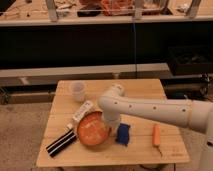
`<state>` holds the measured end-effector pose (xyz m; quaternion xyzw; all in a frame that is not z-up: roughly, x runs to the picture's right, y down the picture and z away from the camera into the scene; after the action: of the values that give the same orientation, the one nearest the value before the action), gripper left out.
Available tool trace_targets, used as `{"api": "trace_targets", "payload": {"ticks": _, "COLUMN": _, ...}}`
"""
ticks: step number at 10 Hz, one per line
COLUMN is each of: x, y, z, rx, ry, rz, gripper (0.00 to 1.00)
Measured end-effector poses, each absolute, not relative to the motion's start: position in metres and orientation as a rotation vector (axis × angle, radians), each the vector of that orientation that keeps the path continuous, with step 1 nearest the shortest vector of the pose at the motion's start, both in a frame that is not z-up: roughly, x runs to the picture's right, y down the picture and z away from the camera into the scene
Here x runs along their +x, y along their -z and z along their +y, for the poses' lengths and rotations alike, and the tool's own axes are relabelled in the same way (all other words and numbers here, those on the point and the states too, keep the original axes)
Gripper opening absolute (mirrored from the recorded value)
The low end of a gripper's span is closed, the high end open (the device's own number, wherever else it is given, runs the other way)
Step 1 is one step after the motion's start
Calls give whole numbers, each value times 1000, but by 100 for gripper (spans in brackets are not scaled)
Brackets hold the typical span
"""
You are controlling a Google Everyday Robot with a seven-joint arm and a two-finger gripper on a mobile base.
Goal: Drag the ceramic bowl in a circle
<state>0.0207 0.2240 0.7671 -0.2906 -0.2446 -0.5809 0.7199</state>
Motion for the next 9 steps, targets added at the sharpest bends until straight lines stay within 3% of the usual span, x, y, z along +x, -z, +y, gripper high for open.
{"api": "trace_targets", "payload": {"ticks": 9, "x": -31, "y": -781, "z": 218, "rx": -589, "ry": 1392, "rz": -572, "gripper": 1}}
